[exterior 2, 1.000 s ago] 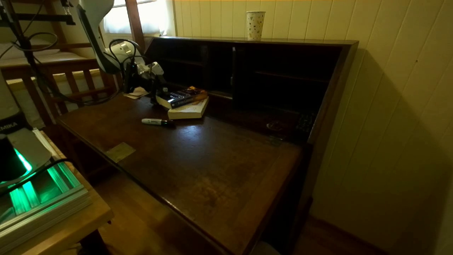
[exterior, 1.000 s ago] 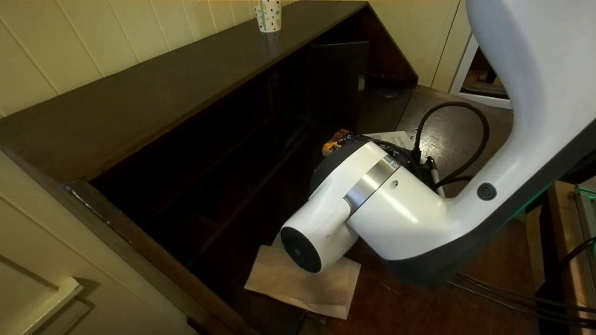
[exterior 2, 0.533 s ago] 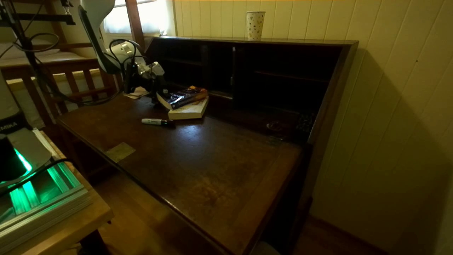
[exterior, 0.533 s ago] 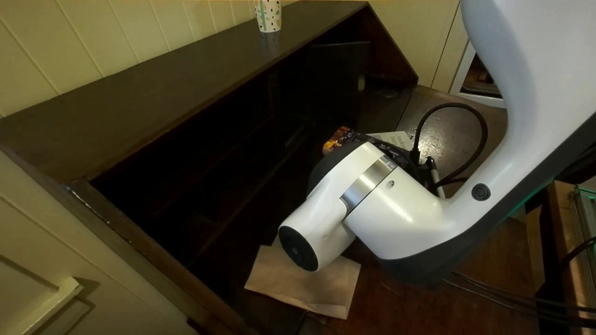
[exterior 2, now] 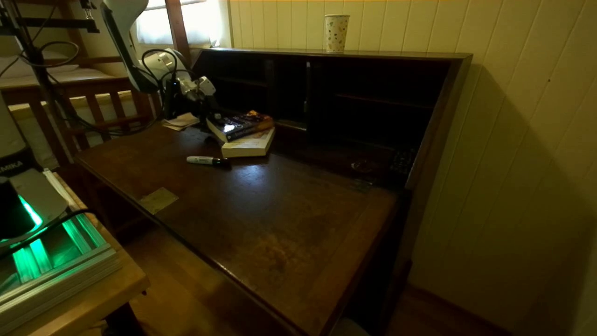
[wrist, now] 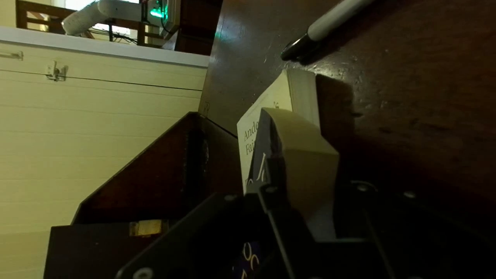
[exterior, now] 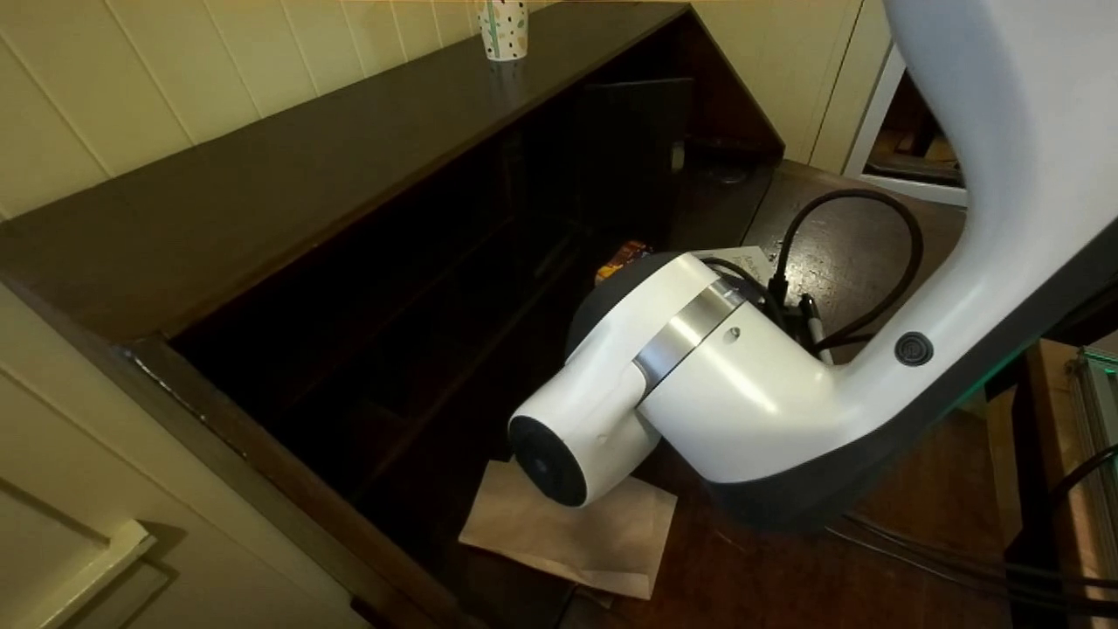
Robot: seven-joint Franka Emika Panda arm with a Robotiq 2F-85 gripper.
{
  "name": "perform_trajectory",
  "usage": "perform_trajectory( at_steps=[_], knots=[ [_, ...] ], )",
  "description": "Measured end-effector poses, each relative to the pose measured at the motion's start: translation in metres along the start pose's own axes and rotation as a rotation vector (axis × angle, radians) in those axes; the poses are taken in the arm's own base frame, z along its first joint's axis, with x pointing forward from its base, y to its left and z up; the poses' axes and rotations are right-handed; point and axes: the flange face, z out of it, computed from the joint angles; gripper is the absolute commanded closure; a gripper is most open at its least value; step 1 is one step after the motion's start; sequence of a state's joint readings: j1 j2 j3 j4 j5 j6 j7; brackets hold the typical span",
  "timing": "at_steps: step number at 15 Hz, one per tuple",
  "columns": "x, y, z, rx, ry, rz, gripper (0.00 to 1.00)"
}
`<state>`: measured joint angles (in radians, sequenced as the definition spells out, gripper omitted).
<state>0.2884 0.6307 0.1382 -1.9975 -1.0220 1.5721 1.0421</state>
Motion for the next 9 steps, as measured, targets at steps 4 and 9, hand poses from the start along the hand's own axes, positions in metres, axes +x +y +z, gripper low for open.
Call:
perform_trajectory(
  at_steps=[4,9],
  knots=[
    [0.004,0.018,-0.019,0.039,0.036,0.06,0.93],
    [0.008,0.044,-0.034,0.128,0.079,0.154,0.93]
  ],
)
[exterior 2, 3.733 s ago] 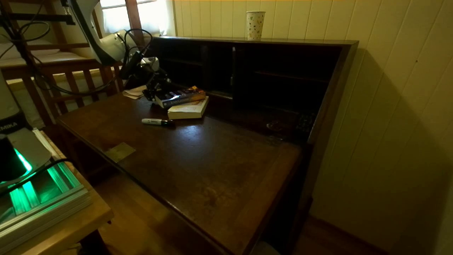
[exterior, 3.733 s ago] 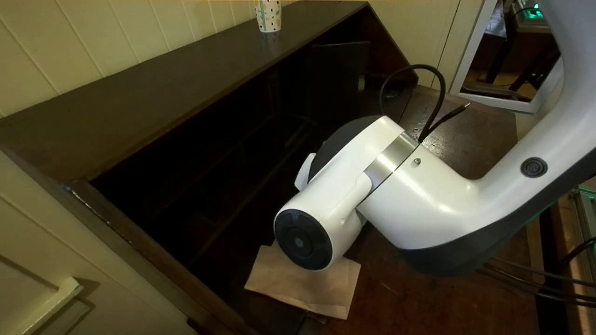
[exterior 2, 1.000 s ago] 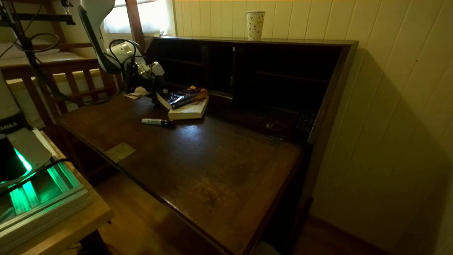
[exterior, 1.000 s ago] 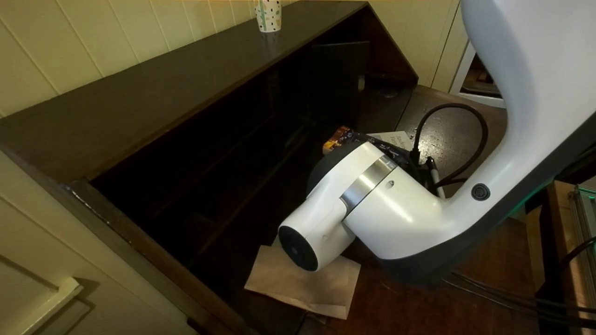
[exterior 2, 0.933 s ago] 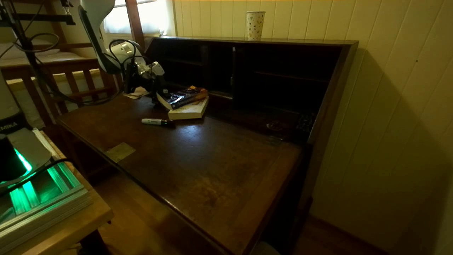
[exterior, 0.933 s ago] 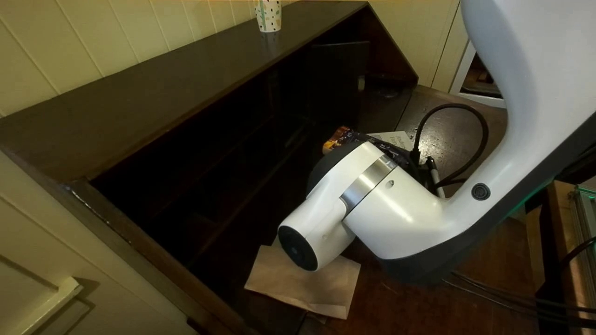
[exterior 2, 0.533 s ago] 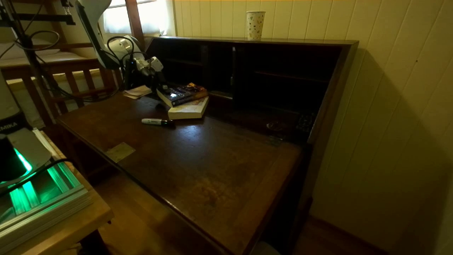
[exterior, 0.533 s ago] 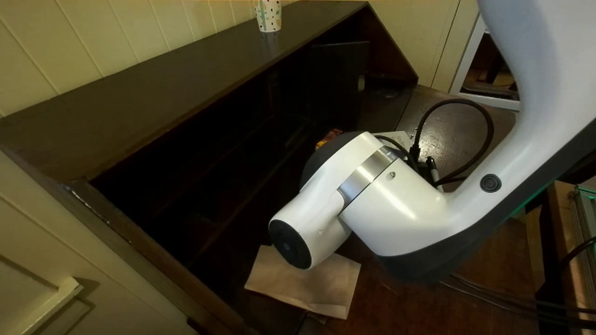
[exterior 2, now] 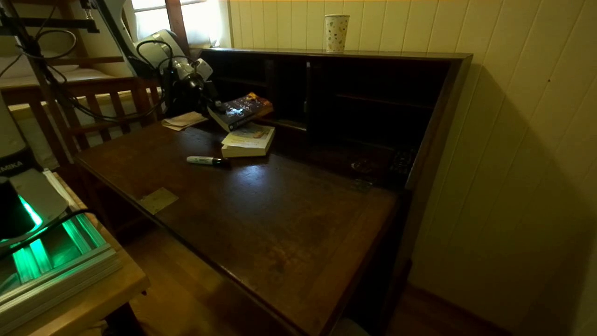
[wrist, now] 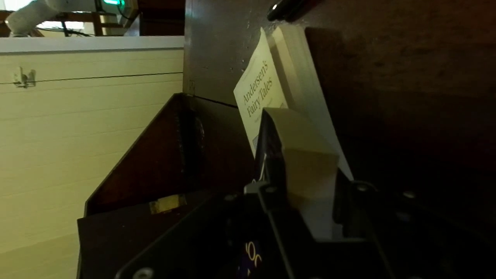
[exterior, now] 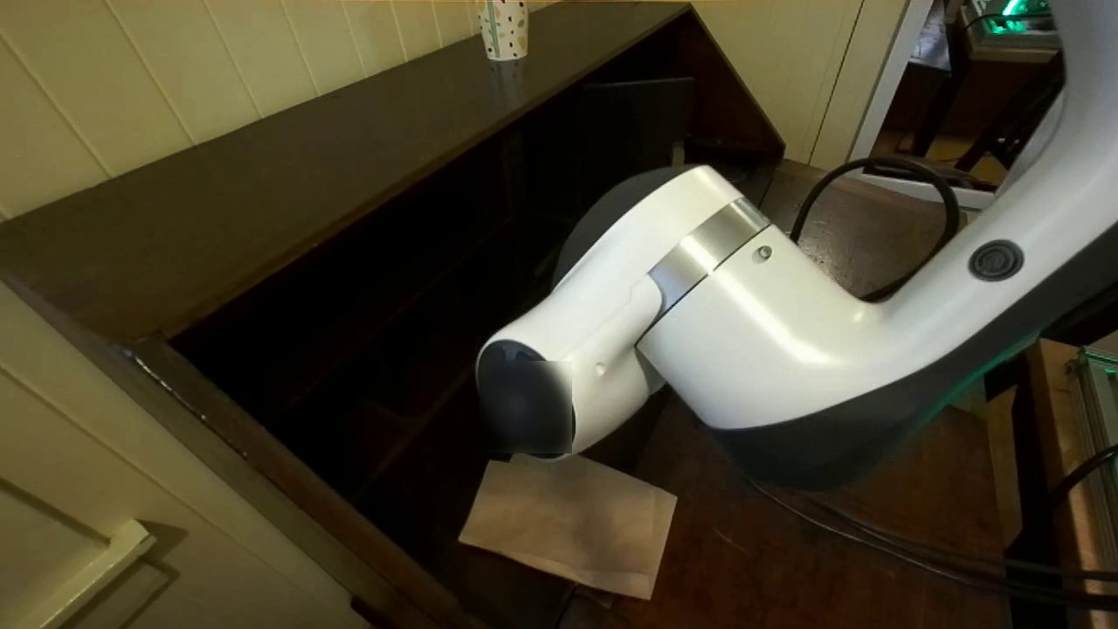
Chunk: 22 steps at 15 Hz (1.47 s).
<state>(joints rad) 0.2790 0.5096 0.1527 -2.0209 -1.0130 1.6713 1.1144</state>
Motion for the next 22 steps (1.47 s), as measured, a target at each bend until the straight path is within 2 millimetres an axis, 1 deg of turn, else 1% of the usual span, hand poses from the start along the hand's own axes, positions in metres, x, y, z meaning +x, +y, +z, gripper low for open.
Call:
perform_trajectory(
  at_steps=[6,11,16,22],
  knots=[
    [0.003,0.035,-0.007,0.2,0.056,0.097,0.93],
    [-0.006,0.067,-0.005,0.364,0.093,0.157,0.93],
    [-0.017,0.099,0.007,0.535,0.1,0.205,0.93],
    [-0.013,0.137,0.03,0.746,0.142,0.139,0.93]
  ],
)
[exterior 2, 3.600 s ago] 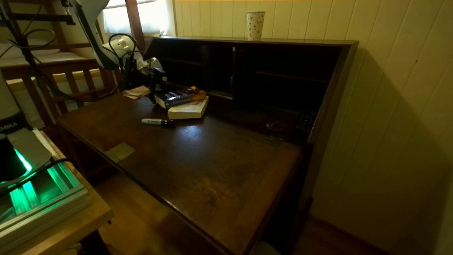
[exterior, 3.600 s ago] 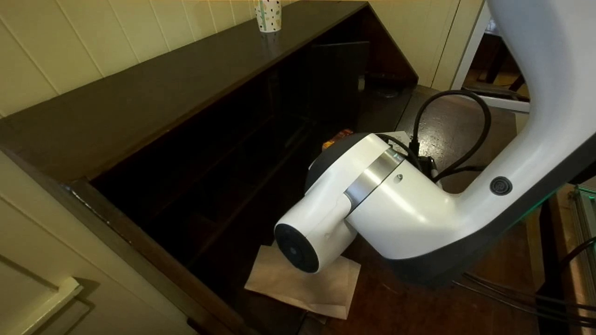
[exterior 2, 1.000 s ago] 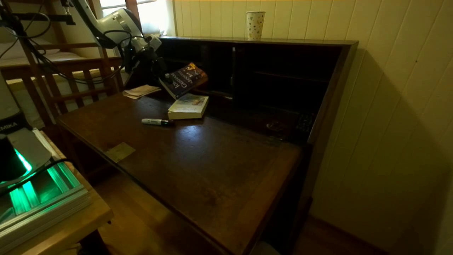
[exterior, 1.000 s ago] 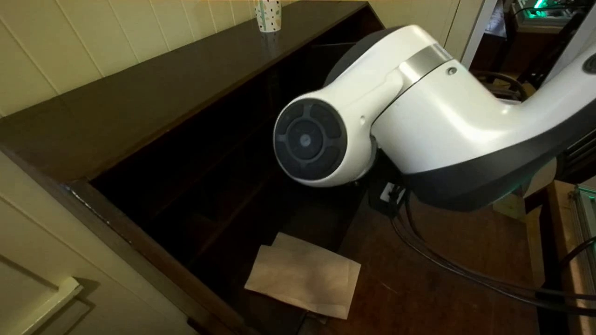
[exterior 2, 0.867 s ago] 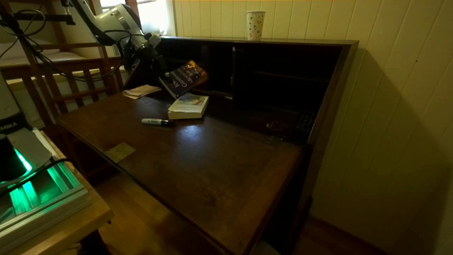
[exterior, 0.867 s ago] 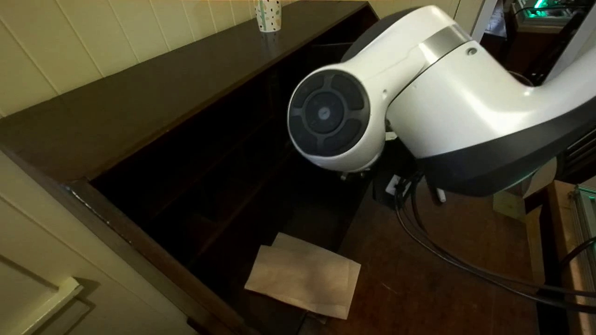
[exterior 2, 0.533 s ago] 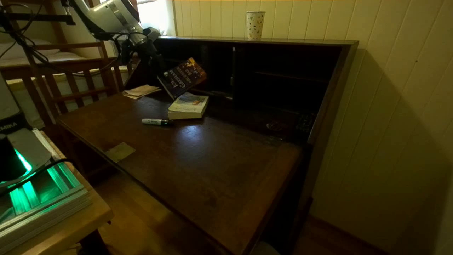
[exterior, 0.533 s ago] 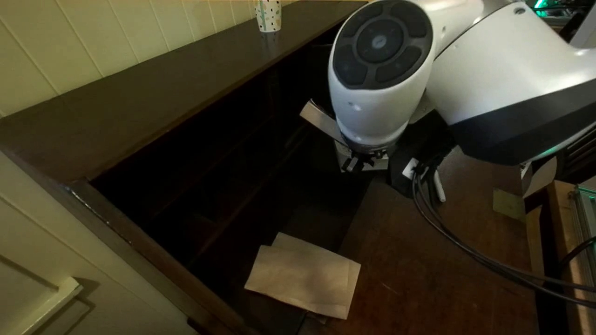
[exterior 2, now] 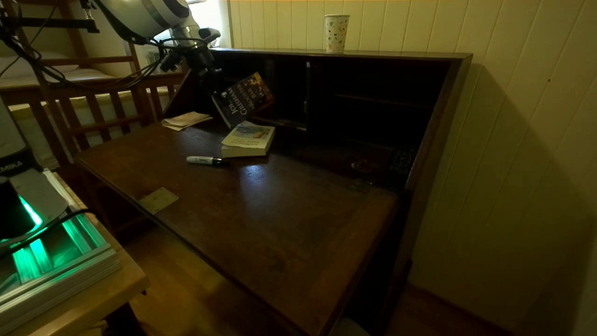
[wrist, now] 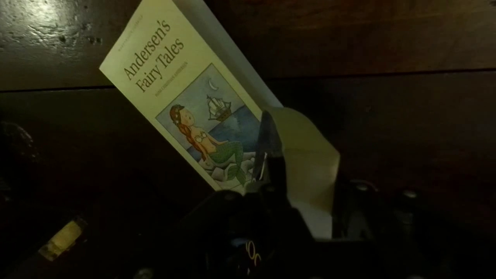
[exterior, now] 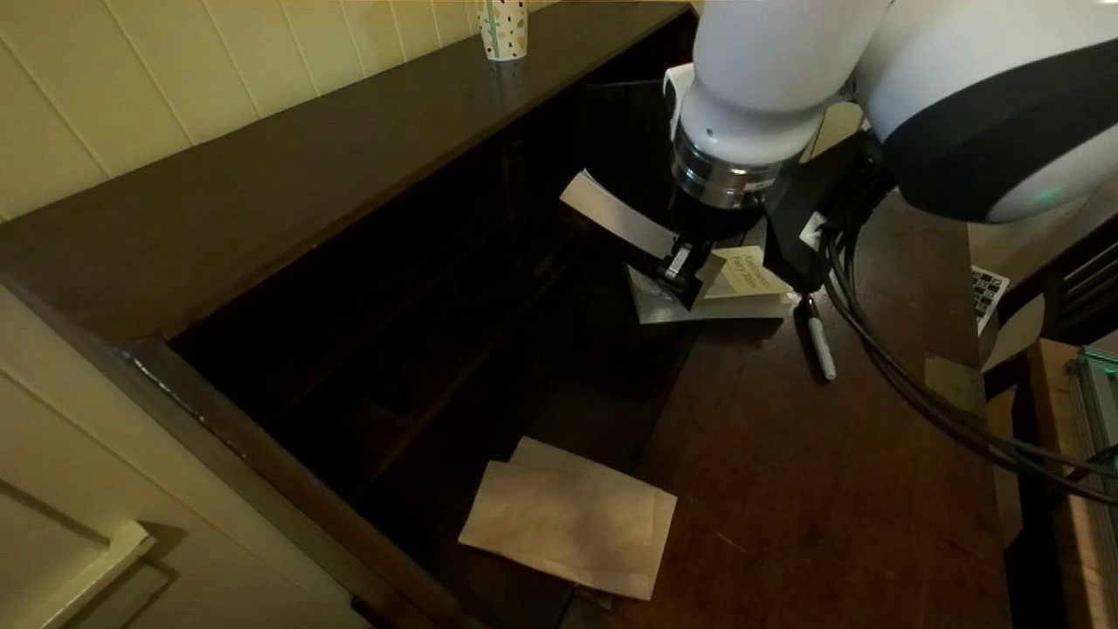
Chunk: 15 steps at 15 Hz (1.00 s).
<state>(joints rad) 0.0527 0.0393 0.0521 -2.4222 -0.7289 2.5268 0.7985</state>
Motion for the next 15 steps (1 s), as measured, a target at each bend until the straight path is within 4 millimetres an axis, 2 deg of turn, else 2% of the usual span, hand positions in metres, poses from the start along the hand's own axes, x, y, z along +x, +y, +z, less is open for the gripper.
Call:
perform_trajectory(
  at_steps=[11,12,15],
  knots=[
    [0.017,0.053,-0.005,0.24,-0.074,-0.041,0.93],
    [0.018,0.059,-0.005,0.249,-0.074,-0.035,0.7],
    [0.017,0.059,-0.002,0.249,-0.08,-0.036,0.7]
  ],
)
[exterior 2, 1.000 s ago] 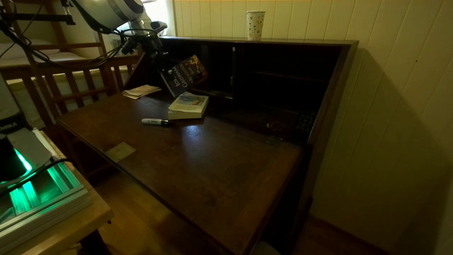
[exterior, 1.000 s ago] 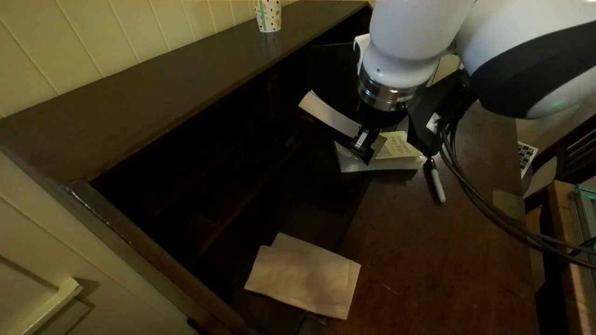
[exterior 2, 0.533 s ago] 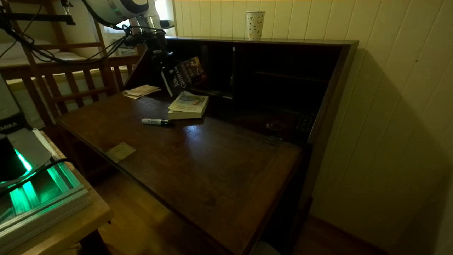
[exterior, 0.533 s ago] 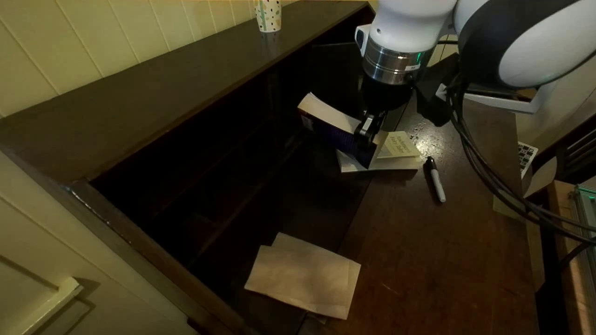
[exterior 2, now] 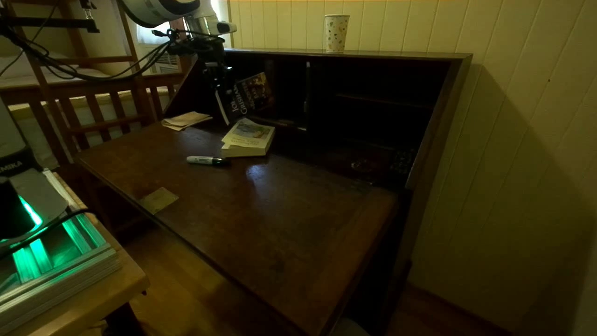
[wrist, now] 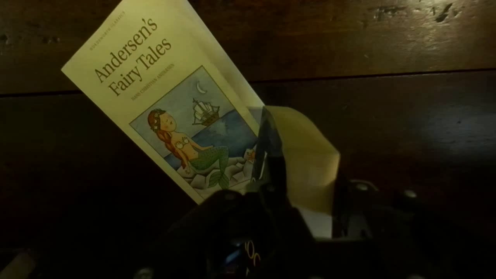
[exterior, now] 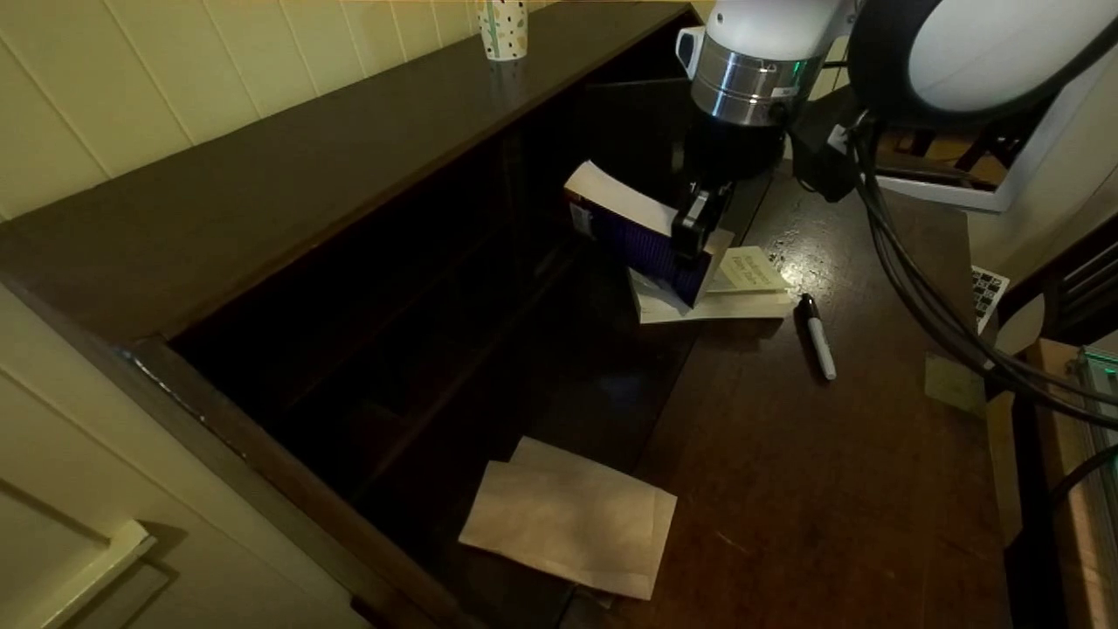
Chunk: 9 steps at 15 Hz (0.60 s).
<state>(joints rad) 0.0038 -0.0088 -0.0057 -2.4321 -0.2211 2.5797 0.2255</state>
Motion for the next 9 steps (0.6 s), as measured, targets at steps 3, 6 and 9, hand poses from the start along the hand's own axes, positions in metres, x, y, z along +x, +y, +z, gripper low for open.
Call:
perform_trajectory(
  at_steps=[3,6,9],
  knots=[
    [-0.0003,-0.0015,0.0013,0.0,-0.003,-0.003,0.7],
    [-0.0003,-0.0015,0.0013,0.0,-0.003,-0.003,0.93],
    [-0.0002,-0.0002,0.0019,-0.001,-0.002,-0.001,0.93]
  ],
)
